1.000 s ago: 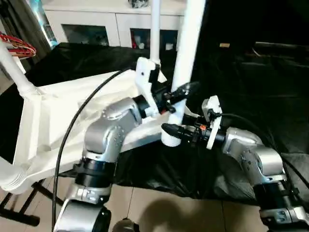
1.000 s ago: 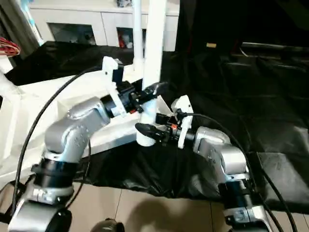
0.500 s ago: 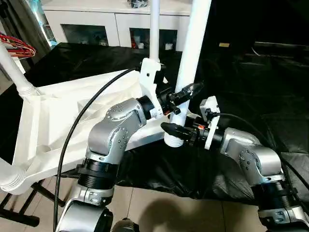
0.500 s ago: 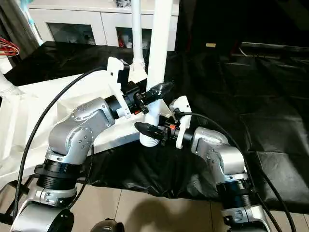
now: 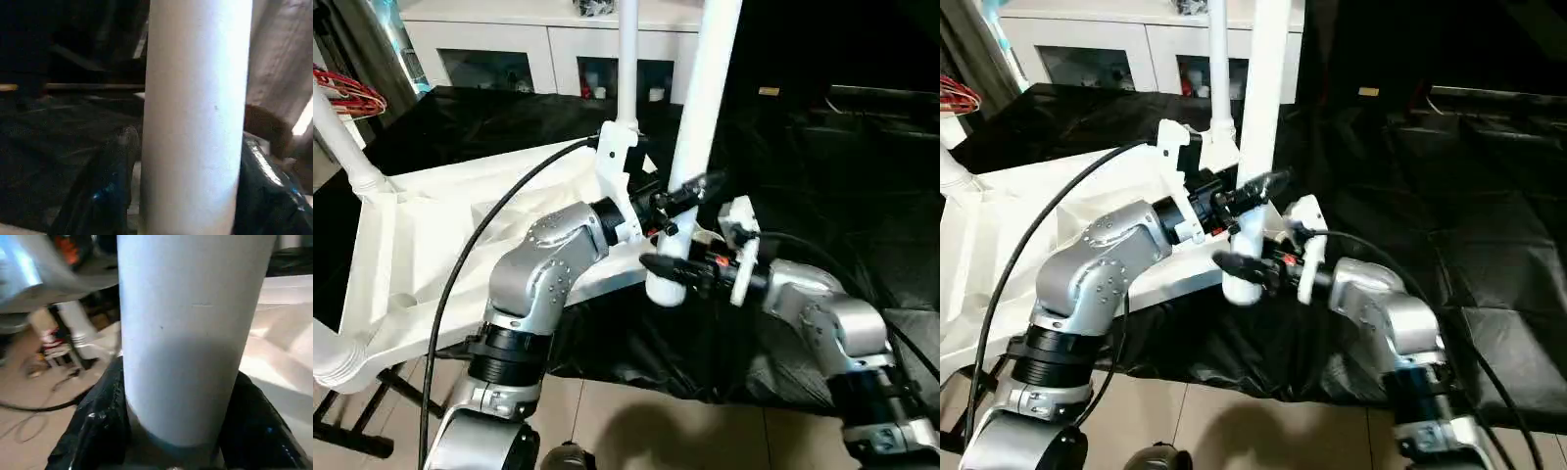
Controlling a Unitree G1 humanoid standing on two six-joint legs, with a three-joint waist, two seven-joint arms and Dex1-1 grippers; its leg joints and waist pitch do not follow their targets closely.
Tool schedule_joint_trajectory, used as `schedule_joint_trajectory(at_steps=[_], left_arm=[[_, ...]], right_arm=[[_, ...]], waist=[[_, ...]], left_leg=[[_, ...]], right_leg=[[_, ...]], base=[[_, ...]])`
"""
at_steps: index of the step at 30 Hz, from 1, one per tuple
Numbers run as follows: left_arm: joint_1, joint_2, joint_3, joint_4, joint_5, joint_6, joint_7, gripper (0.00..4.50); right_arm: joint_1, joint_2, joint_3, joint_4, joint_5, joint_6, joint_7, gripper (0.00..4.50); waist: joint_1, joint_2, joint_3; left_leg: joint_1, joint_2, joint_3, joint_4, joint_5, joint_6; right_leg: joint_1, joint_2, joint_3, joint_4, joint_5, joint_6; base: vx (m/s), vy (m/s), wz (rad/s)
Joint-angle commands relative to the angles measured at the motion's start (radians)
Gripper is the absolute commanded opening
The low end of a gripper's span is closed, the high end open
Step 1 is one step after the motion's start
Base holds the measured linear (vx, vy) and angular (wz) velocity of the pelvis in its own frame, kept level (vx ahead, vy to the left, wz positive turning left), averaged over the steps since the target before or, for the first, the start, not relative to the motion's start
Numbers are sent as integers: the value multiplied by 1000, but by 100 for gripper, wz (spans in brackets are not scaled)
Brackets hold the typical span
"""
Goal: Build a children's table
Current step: Insert table leg to table base
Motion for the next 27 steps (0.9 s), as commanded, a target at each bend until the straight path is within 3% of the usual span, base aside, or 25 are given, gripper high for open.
schedule_joint_trajectory(at_steps=[1,2,5,9,10,13,16,22,27], left_arm=[[-12,16,31,5,-66,38,-69,307],[-13,18,35,9,-78,44,-81,307],[-42,105,67,59,-240,185,-321,314],[-75,128,86,94,-297,253,-372,314],[-80,133,82,99,-296,255,-383,314],[-87,144,63,109,-279,238,-400,314],[-92,139,47,120,-256,214,-382,280],[-85,121,55,122,-248,207,-353,236],[-83,109,73,128,-265,196,-327,199]], right_arm=[[-1,-15,4,-41,42,10,55,196],[0,-18,5,-44,46,12,63,196],[2,-69,34,-78,85,58,172,196],[5,-115,72,-93,80,81,235,196],[6,-124,79,-95,77,81,247,196],[5,-134,87,-92,73,81,263,196],[-2,-138,87,-86,73,81,264,196],[-13,-141,91,-78,73,79,269,196],[-19,-140,89,-74,68,74,268,196]], waist=[[2,-22,-77],[0,-22,-76],[2,-19,-76],[2,-17,-76],[6,-15,-77],[7,-18,-76],[7,-20,-77],[8,-23,-79],[8,-24,-78]], left_leg=[[17,36,-13,-66,-199,41],[16,34,-12,-65,-200,42],[21,32,-10,-65,-199,47],[22,37,-11,-65,-208,36],[27,37,-10,-64,-220,34],[23,38,-13,-67,-226,29],[21,37,-13,-66,-211,26],[20,37,-12,-63,-185,33],[21,37,-13,-63,-196,34]], right_leg=[[55,-56,37,-74,-266,-166],[55,-55,37,-75,-274,-167],[52,-49,35,-73,-312,-166],[50,-51,36,-69,-279,-188],[48,-51,37,-71,-288,-190],[53,-55,38,-72,-296,-182],[55,-57,39,-73,-300,-168],[56,-57,38,-69,-269,-178],[55,-57,37,-72,-296,-172]], base=[[0,0,0],[0,0,0],[0,0,0],[0,0,0],[0,0,0],[0,0,0],[0,0,0],[0,0,0],[0,0,0]])
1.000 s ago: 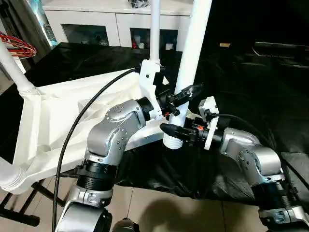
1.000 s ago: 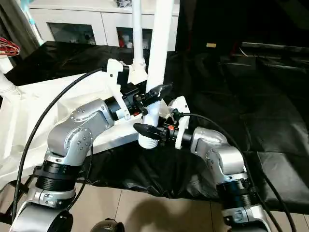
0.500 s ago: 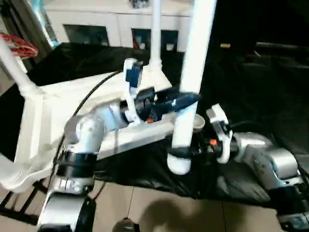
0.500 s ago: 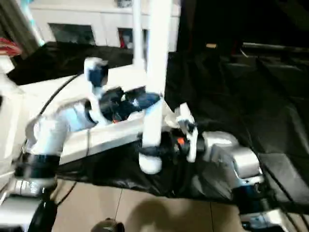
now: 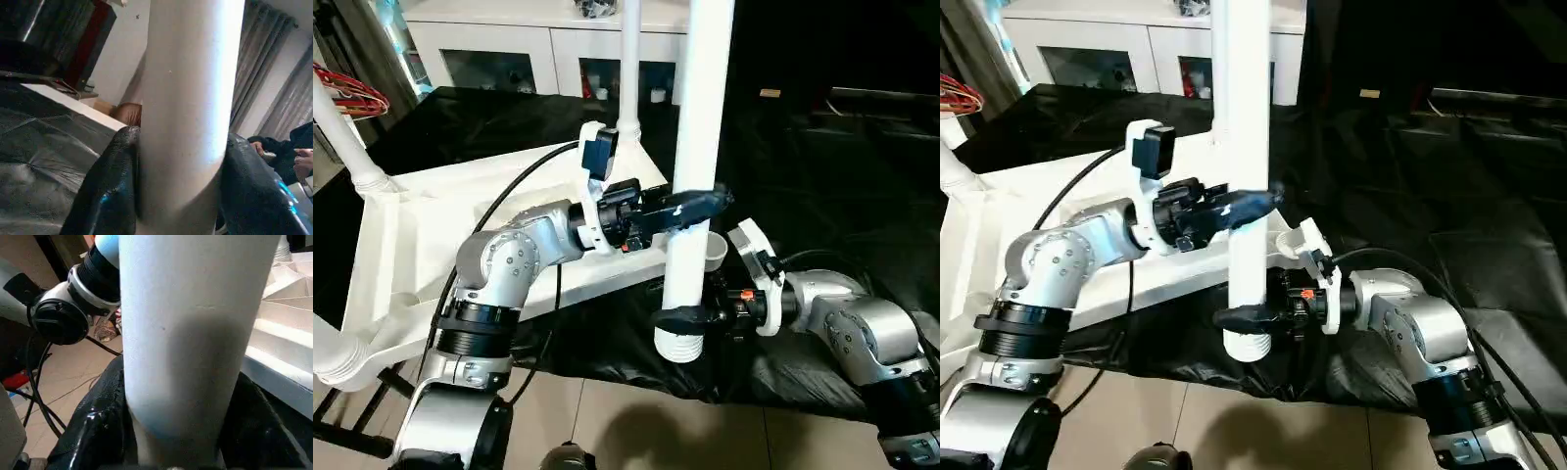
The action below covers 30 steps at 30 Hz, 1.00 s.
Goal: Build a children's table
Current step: Insert table leg to table base
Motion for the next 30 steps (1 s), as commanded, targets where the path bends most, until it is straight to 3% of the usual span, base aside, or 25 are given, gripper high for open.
schedule_joint_trajectory(at_steps=[1,9,10,15,16,18,24,25,30], left_arm=[[-10,-4,25,6,-7,-7,25,191],[6,-22,44,-14,-8,-27,69,186],[10,-25,44,-19,-2,-37,79,186],[18,-26,32,-34,35,-82,111,184],[19,-26,25,-38,57,-103,129,184],[20,-26,18,-41,92,-139,153,183],[29,-24,3,-52,171,-214,227,183],[31,-29,0,-59,207,-244,274,183],[31,-46,-6,-84,261,-275,370,183]], right_arm=[[-22,-8,5,-6,-4,-11,12,196],[-15,1,1,-3,-29,-47,-20,196],[-16,8,-5,1,-33,-52,-38,252],[-22,24,-27,9,-21,-43,-73,284],[-23,32,-39,11,-26,-52,-95,295],[-22,46,-55,12,-33,-67,-132,305],[-19,75,-89,15,-46,-75,-236,366],[-10,87,-98,2,-57,-73,-285,366],[15,127,-119,-14,-80,-98,-384,408]], waist=[[3,-24,-78],[3,-23,-79],[3,-23,-79],[1,-25,-79],[-1,-33,-79],[1,-28,-80],[-5,-30,-79],[-6,-25,-80],[-8,-27,-80]], left_leg=[[20,37,-13,-66,-195,34],[18,36,-12,-63,-182,38],[18,36,-12,-64,-182,37],[19,36,-13,-65,-186,31],[19,36,-12,-66,-185,33],[20,38,-14,-66,-182,31],[20,37,-14,-68,-178,22],[21,37,-14,-68,-186,17],[21,36,-14,-69,-192,8]], right_leg=[[54,-56,37,-74,-296,-171],[55,-55,36,-71,-268,-179],[56,-56,36,-71,-269,-177],[55,-56,37,-72,-285,-165],[54,-55,37,-74,-286,-160],[53,-57,37,-71,-284,-158],[52,-55,38,-73,-268,-147],[52,-54,38,-73,-266,-146],[53,-55,37,-72,-250,-146]], base=[[0,0,0],[0,0,0],[0,0,0],[0,0,0],[0,0,0],[0,0,0],[0,0,0],[0,0,0],[0,0,0]])
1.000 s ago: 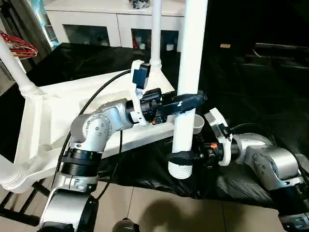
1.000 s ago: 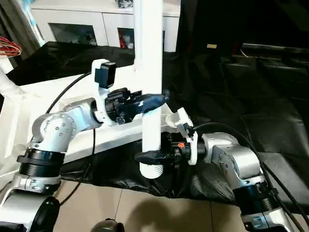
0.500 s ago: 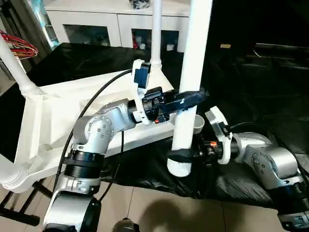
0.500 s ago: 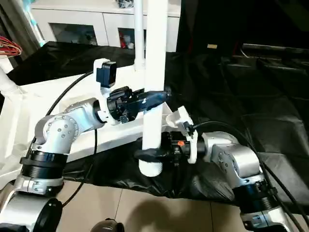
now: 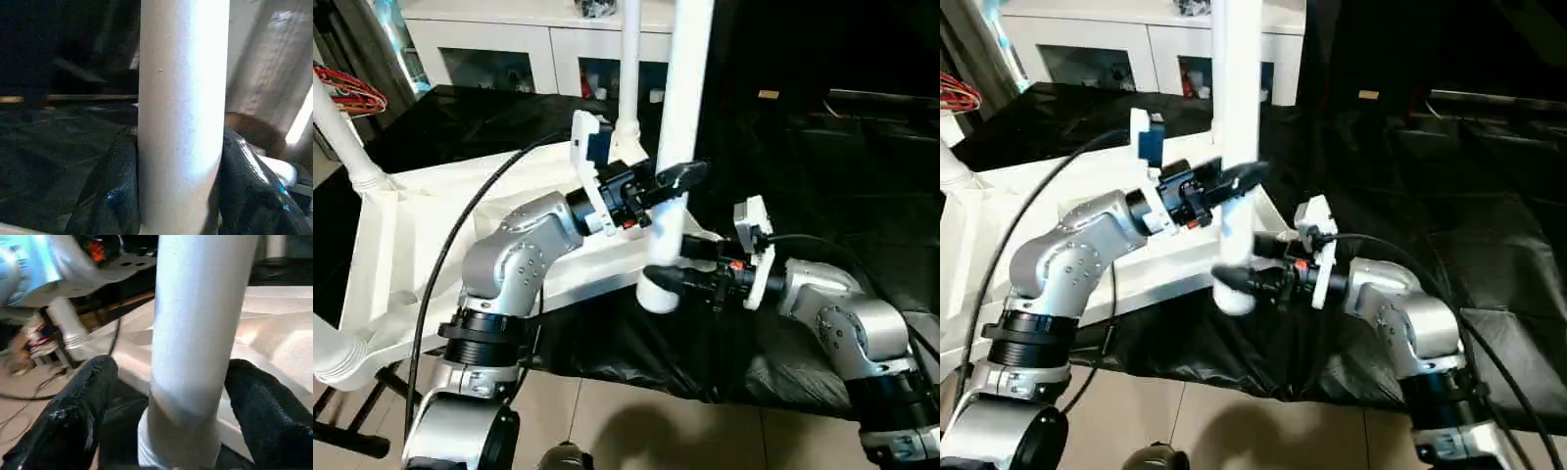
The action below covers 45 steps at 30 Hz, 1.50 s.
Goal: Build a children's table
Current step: Insert table leg to table base
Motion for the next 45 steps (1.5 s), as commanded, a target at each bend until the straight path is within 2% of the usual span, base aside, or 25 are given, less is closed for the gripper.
schedule_joint_trajectory(at_steps=[1,6,11,16,26,34,36,37,38,39,40,42,43,45], left_arm=[[2,-10,-7,-48,22,-16,34,183],[8,-19,-27,-60,43,-33,48,183],[8,-28,-38,-59,55,-46,70,183],[8,-30,-39,-65,60,-47,78,183],[1,-34,-41,-59,70,-54,106,183],[-14,-44,-40,-38,80,-66,131,183],[-15,-47,-40,-36,81,-65,136,183],[-15,-47,-40,-37,81,-63,138,183],[-16,-47,-40,-36,82,-62,140,183],[-17,-48,-41,-35,85,-60,141,183],[-18,-48,-42,-36,87,-58,143,183],[-18,-48,-44,-35,89,-59,145,183],[-19,-48,-44,-33,90,-60,147,183],[-21,-50,-43,-27,93,-63,155,183]], right_arm=[[10,7,-23,-24,-11,-15,-31,415],[8,15,-23,-29,-8,-9,-50,450],[-9,7,-15,-22,-16,2,-64,450],[-34,-1,-10,13,-58,-5,-103,450],[-47,-20,-1,7,-32,60,-78,450],[-59,-41,4,17,-45,53,-56,450],[-66,-44,6,20,-49,78,-66,450],[-68,-45,7,19,-50,85,-68,450],[-71,-45,7,19,-46,94,-66,450],[-75,-48,7,19,-44,106,-63,450],[-79,-50,6,23,-41,119,-62,450],[-81,-51,5,28,-37,124,-60,450],[-82,-51,6,29,-37,125,-58,450],[-83,-54,8,30,-35,129,-52,450]], waist=[[-2,-18,-80],[-2,-17,-78],[-1,-20,-79],[-1,-24,-79],[-1,-24,-79],[0,-30,-79],[0,-30,-80],[1,-23,-80],[-1,-27,-80],[0,-27,-80],[0,-33,-79],[1,-36,-79],[2,-33,-79],[1,-34,-79]], left_leg=[[21,37,-14,-69,-194,7],[20,36,-13,-70,-201,12],[19,36,-13,-69,-195,11],[19,34,-12,-67,-176,15],[20,35,-13,-68,-189,14],[19,34,-12,-66,-175,16],[19,35,-12,-65,-171,16],[20,35,-14,-66,-171,15],[20,35,-12,-65,-177,14],[19,35,-13,-66,-178,14],[19,35,-12,-67,-181,14],[20,36,-12,-67,-179,15],[20,36,-13,-67,-178,13],[20,36,-13,-67,-179,12]], right_leg=[[53,-56,37,-71,-253,-146],[52,-55,38,-74,-268,-140],[53,-55,38,-72,-263,-139],[53,-55,37,-71,-252,-144],[54,-53,37,-71,-252,-141],[55,-55,37,-70,-242,-142],[55,-55,37,-69,-233,-145],[54,-54,37,-67,-226,-149],[54,-54,37,-69,-225,-149],[55,-53,37,-69,-223,-152],[56,-54,37,-70,-230,-150],[55,-55,37,-69,-237,-149],[54,-55,37,-68,-240,-148],[54,-55,37,-69,-238,-147]], base=[[0,0,0],[0,0,0],[0,0,0],[0,0,0],[0,0,0],[0,0,0],[0,0,0],[0,0,0],[0,0,0],[0,0,0],[0,0,0],[0,0,0],[0,0,0],[0,0,0]])
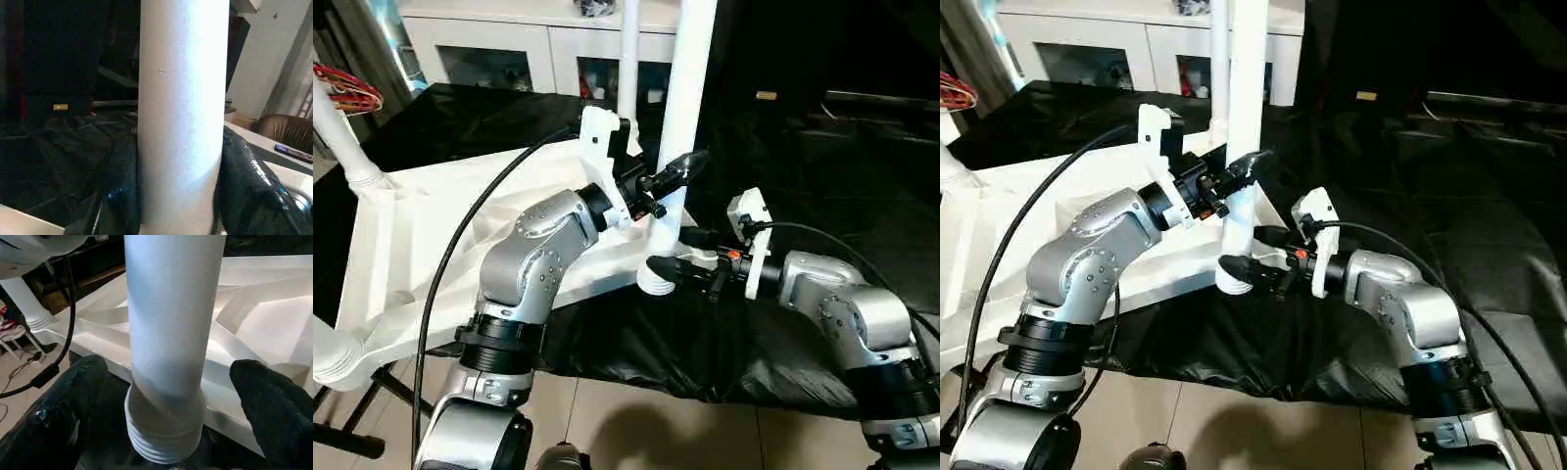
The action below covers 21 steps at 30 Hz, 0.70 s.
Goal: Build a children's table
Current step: Insert table leg to table base
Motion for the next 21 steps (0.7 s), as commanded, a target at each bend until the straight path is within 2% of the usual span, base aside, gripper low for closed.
schedule_joint_trajectory(at_steps=[1,2,4,12,18,21], left_arm=[[-29,-3,-4,8,9,-15,12,183],[-29,-4,-5,9,10,-16,13,183],[-28,-5,-7,7,9,-16,13,183],[-24,-9,-26,-8,10,-6,-4,183],[-24,-12,-40,-14,16,-8,-8,183],[-25,-12,-52,-13,20,-11,-13,183]], right_arm=[[-25,-12,0,9,14,17,11,450],[-30,-13,-1,13,15,19,12,450],[-39,-12,-5,20,16,20,12,450],[-71,16,5,69,-19,-1,-17,450],[-92,43,17,107,-48,-14,-53,450],[-91,54,21,105,-40,-8,-48,450]], waist=[[0,-19,-79],[0,-22,-80],[1,-20,-80],[1,-23,-80],[0,-19,-81],[0,-18,-81]], left_leg=[[20,36,-13,-67,-182,11],[21,35,-12,-66,-179,12],[21,36,-13,-67,-178,10],[20,35,-11,-66,-172,10],[22,36,-12,-66,-177,1],[21,36,-12,-67,-174,4]], right_leg=[[54,-55,37,-69,-238,-146],[54,-56,37,-69,-238,-146],[54,-56,37,-69,-236,-149],[55,-56,37,-67,-220,-158],[53,-57,37,-66,-222,-157],[55,-55,37,-64,-200,-161]], base=[[0,0,0],[0,0,0],[0,0,0],[0,0,0],[0,0,0],[0,0,0]])
